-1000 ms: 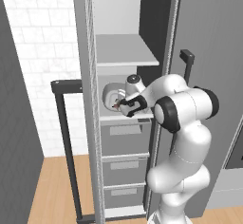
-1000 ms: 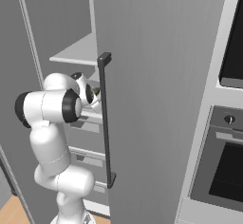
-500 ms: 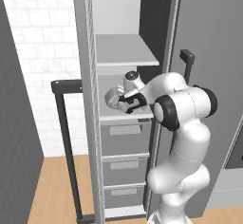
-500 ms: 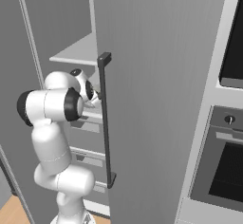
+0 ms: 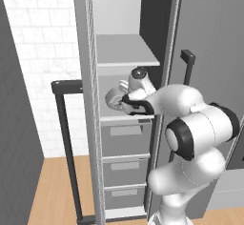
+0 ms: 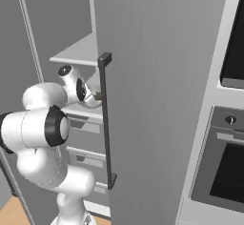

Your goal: Take the meat container that has the fish and place it on the second highest rack of the freezer. Then take the vegetable container that has the carrot and eggplant and place it on the highest rack of the freezer.

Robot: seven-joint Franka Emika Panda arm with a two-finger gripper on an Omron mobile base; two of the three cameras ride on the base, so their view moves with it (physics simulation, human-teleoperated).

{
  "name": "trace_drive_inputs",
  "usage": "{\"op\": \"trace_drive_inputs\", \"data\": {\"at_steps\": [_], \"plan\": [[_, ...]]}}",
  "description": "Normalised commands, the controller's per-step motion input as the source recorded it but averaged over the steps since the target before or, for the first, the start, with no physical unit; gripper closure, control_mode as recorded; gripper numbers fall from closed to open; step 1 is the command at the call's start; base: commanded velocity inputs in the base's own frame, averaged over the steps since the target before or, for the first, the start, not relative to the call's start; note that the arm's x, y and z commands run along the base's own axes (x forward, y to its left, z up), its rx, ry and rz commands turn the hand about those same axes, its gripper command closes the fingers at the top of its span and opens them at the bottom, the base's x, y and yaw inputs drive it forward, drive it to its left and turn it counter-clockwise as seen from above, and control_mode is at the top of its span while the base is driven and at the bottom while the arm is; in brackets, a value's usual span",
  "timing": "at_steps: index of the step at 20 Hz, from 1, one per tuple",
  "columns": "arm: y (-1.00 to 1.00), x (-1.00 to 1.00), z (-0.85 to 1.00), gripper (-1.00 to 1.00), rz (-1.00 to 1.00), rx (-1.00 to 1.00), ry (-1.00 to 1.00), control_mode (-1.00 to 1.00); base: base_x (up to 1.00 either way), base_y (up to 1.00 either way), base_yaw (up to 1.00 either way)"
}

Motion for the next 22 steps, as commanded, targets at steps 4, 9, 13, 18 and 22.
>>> {"op": "trace_drive_inputs", "data": {"at_steps": [4,9,13,18,22], "plan": [[-0.08,-1.0,0.42,-1.0,0.14,0.0,-0.02,-1.0,0.0,0.0,0.0],[-0.25,-0.83,0.75,-1.0,0.1,0.0,-0.01,-1.0,0.0,0.0,0.0],[-0.04,-0.87,1.0,-1.0,0.12,-0.02,0.0,-1.0,0.0,0.0,0.0],[-0.04,-0.98,0.89,-1.0,0.17,-0.11,0.0,-1.0,0.0,0.0,0.0],[-0.1,-1.0,0.29,-1.0,0.21,-0.13,0.0,-1.0,0.0,0.0,0.0]]}}
